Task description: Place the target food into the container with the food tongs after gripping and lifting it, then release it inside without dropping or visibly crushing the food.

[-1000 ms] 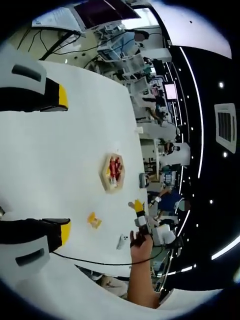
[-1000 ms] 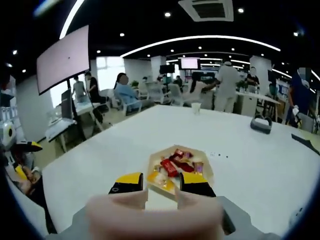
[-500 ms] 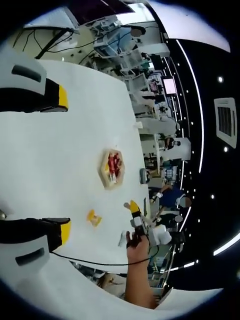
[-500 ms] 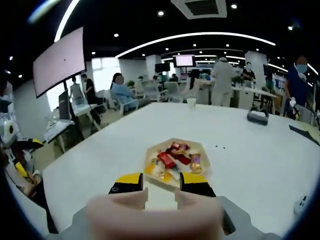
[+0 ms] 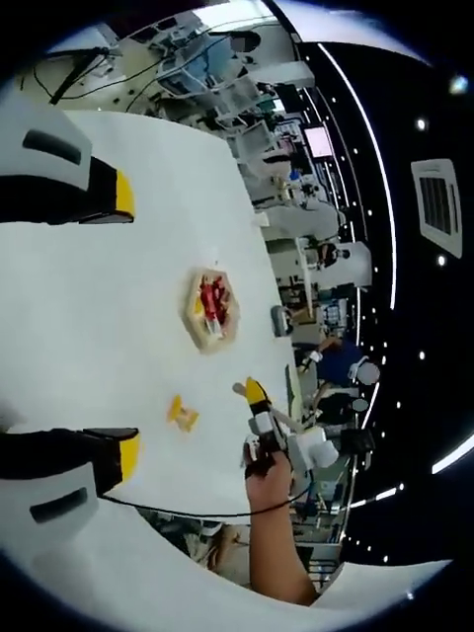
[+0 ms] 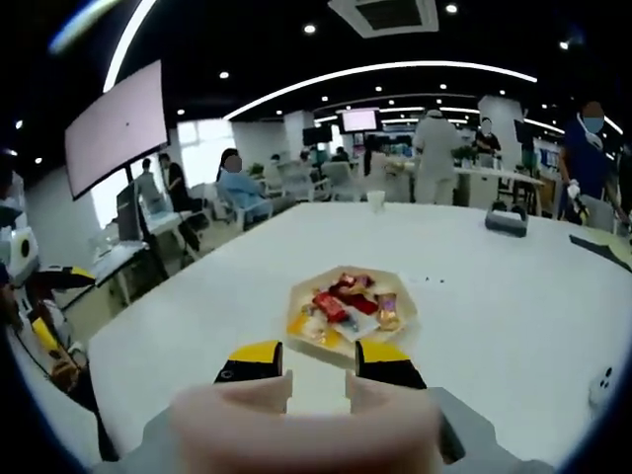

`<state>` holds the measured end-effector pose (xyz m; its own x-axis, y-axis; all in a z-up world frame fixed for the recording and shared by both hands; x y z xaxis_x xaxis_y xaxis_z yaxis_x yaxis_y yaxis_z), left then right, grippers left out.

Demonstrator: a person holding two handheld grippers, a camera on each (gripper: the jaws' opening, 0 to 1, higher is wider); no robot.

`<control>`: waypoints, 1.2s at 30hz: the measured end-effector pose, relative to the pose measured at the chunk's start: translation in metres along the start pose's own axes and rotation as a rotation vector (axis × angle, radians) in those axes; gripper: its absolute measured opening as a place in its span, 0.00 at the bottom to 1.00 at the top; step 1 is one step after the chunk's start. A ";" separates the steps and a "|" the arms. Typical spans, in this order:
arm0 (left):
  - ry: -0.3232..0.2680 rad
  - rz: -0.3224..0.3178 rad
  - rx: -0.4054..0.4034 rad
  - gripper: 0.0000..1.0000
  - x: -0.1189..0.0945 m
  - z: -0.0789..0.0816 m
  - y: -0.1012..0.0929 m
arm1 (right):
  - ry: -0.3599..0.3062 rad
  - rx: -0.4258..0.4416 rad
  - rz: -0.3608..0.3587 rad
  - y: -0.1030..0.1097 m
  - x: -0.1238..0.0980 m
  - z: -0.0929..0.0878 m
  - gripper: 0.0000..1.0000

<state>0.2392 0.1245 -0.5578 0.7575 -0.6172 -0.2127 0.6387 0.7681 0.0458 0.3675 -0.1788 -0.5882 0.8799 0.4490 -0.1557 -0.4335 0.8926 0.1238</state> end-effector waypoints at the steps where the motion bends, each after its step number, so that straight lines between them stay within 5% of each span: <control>1: -0.001 0.009 -0.009 0.87 0.000 0.000 0.001 | 0.000 0.002 0.001 -0.001 0.000 0.000 0.28; 10: 0.004 0.034 -0.037 0.89 0.001 -0.008 0.001 | 0.023 -0.008 -0.019 -0.007 -0.005 -0.006 0.28; 36: 0.053 -0.068 0.017 0.88 0.012 -0.016 -0.011 | 0.020 -0.013 -0.074 -0.004 -0.040 -0.016 0.28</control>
Point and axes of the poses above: the point that each gripper's makers call its tool centre point, and the gripper's own axes: x roughly forward along the fingers, y roughly to its left, z roughly out of its top, the point moved 5 cm from there along -x, roughly backward along the fingers, and after that the axes turned 14 degrees about -y, right-handed, at the moved point
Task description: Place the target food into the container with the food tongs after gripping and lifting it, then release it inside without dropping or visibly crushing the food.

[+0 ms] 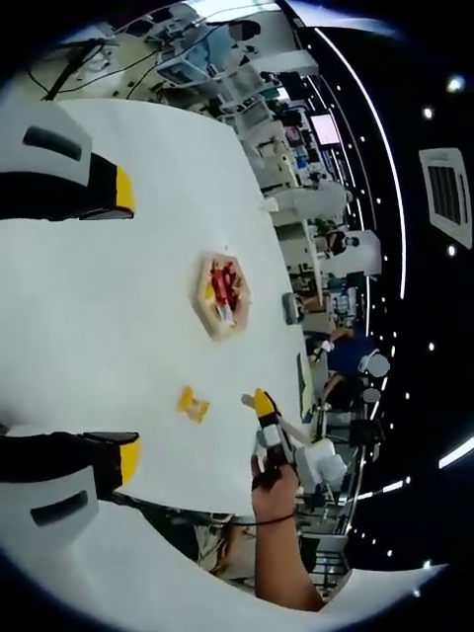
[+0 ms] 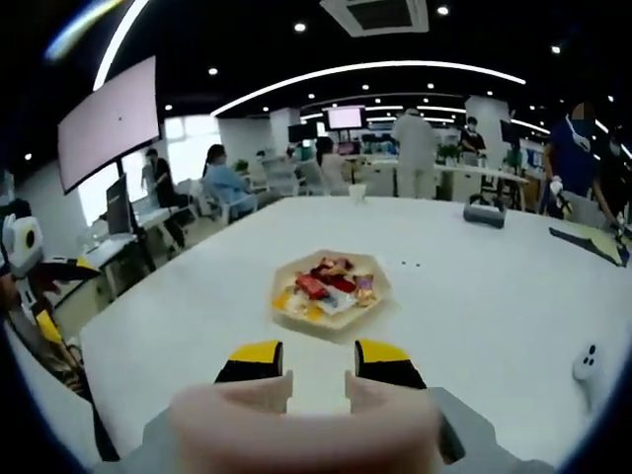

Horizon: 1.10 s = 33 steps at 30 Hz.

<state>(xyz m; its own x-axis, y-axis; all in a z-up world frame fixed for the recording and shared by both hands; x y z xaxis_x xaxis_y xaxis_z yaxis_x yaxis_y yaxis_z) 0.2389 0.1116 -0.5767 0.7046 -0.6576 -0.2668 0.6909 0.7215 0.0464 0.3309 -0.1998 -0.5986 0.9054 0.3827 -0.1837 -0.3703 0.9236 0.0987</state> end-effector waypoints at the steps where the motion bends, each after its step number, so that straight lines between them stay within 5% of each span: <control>1: 0.001 -0.005 0.001 0.88 0.000 -0.001 0.000 | 0.001 0.002 -0.012 0.001 -0.003 -0.002 0.28; 9: -0.021 -0.068 -0.006 0.88 0.000 -0.006 0.001 | 0.041 0.019 -0.052 0.016 -0.017 -0.022 0.28; 15: 0.015 -0.135 0.022 0.87 0.011 -0.009 -0.001 | -0.005 0.061 -0.105 0.013 -0.029 -0.020 0.28; 23: 0.013 -0.126 0.024 0.88 0.014 -0.008 -0.005 | -0.036 0.057 -0.133 -0.001 -0.025 -0.011 0.28; 33: 0.019 -0.084 -0.006 0.87 0.010 -0.016 0.000 | 0.000 0.044 -0.085 0.009 -0.016 -0.018 0.28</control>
Point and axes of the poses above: the point that each gripper's makers call its tool centre point, and the gripper's own axes: x roughly forward along the fingers, y roughly to its left, z roughly out of its top, the point moved 5 cm from there along -x, roughly backward along the fingers, and after that the axes turned 14 degrees about -y, right-handed, at the moved point
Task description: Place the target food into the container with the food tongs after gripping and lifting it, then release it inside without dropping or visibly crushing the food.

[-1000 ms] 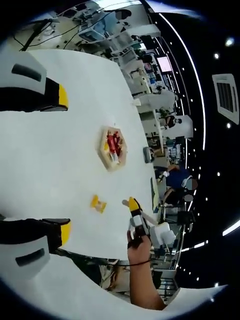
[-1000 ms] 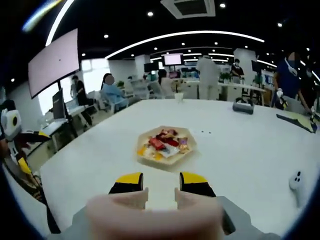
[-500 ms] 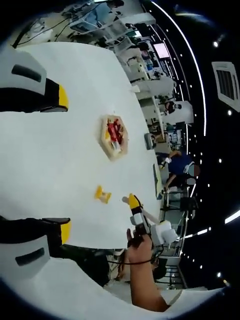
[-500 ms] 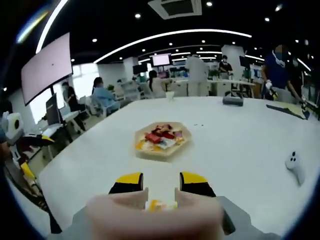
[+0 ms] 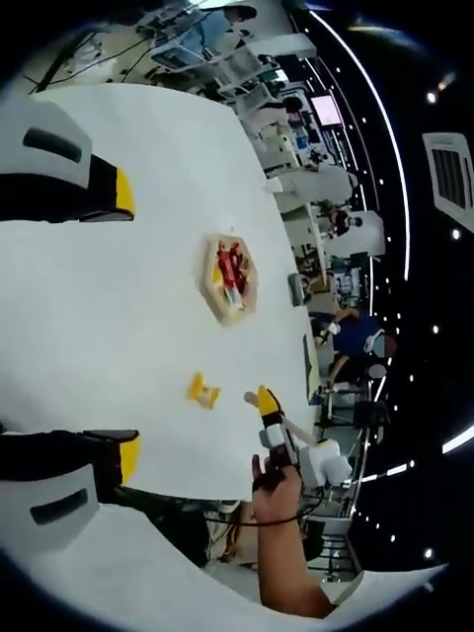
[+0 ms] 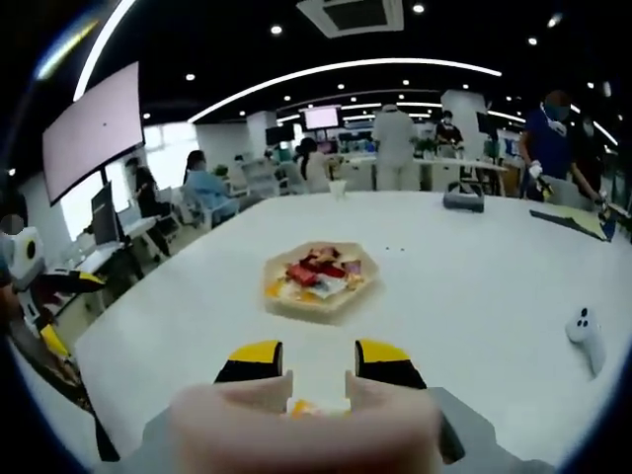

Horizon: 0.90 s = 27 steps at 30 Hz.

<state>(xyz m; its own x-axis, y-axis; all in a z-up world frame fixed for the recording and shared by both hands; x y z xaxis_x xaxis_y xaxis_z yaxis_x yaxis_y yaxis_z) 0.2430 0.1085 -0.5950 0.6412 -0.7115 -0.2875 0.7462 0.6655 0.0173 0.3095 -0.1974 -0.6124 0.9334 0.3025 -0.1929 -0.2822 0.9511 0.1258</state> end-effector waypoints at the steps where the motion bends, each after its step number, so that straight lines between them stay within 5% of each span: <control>1: 0.003 0.002 -0.011 0.87 -0.001 -0.001 0.000 | 0.008 -0.008 0.002 0.000 0.001 -0.002 0.28; 27: -0.004 0.035 -0.052 0.82 0.006 -0.002 0.008 | 0.054 -0.060 0.046 -0.011 -0.002 -0.008 0.28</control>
Point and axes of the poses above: the point that each gripper's makers call its tool centre point, and the gripper's own axes: x roughly forward along the fingers, y roughly to its left, z roughly out of its top, the point moved 5 cm from there along -x, roughly backward along the fingers, and after that the axes turned 14 degrees about -y, right-handed, at the moved point
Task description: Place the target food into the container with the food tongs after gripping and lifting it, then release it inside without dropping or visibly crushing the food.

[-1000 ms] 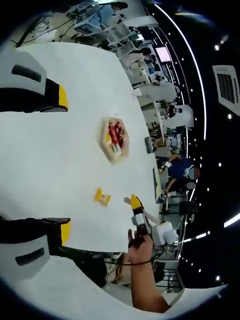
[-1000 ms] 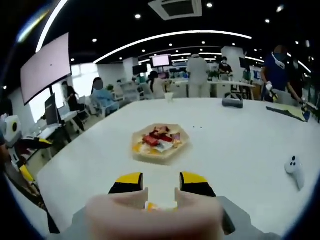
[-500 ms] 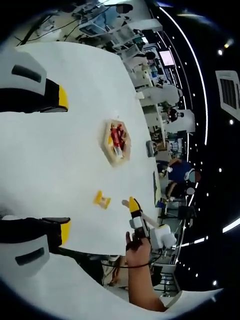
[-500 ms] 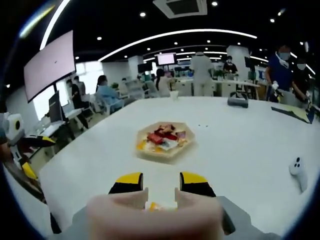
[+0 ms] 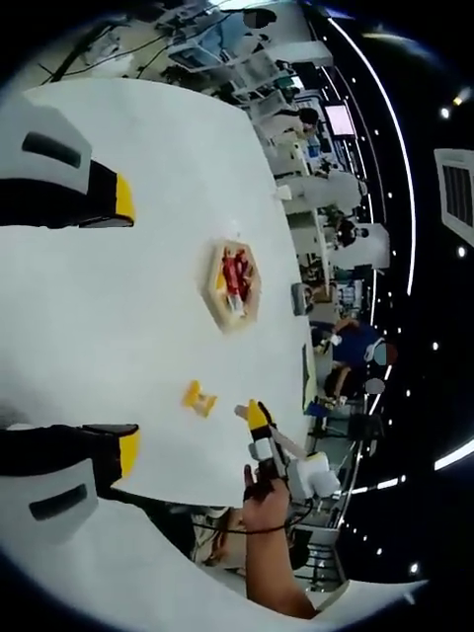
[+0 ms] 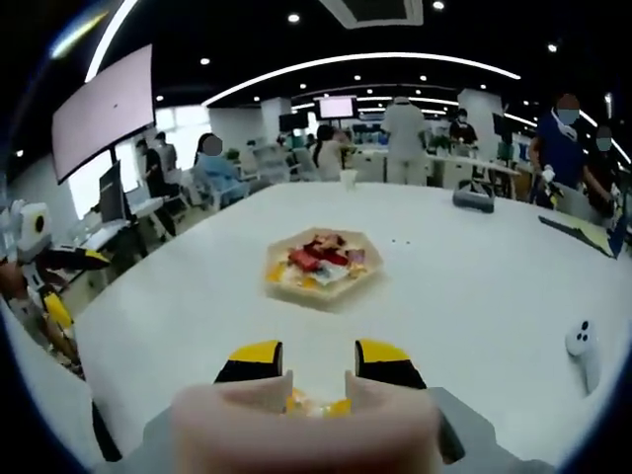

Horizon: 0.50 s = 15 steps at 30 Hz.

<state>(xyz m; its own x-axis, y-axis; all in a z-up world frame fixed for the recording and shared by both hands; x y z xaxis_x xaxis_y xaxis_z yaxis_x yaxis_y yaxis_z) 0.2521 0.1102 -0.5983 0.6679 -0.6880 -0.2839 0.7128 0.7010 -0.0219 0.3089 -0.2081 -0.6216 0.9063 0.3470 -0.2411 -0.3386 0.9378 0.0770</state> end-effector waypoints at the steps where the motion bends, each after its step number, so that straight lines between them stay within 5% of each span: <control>1: 0.000 0.003 0.001 0.82 0.000 0.000 0.001 | 0.002 -0.006 0.001 -0.001 0.000 0.000 0.28; 7: 0.007 -0.007 0.007 0.84 0.003 -0.002 0.000 | 0.056 -0.047 0.056 -0.007 -0.002 -0.011 0.28; 15: 0.025 0.001 0.019 0.84 0.003 -0.001 -0.001 | 0.101 -0.064 0.039 -0.028 0.008 -0.027 0.28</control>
<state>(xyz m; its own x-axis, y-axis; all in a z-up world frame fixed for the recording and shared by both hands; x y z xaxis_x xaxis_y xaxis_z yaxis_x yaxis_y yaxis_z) 0.2530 0.1074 -0.6002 0.6630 -0.6823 -0.3080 0.7164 0.6977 -0.0033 0.3188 -0.2316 -0.6517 0.8630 0.3775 -0.3356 -0.3918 0.9197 0.0270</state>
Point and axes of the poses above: the point that each gripper's makers call its tool centre point, and the gripper's own axes: x roughly forward along the fingers, y roughly to its left, z roughly out of its top, the point moved 5 cm from there along -x, roughly backward along the fingers, and after that the axes turned 14 degrees about -y, right-handed, at the moved point
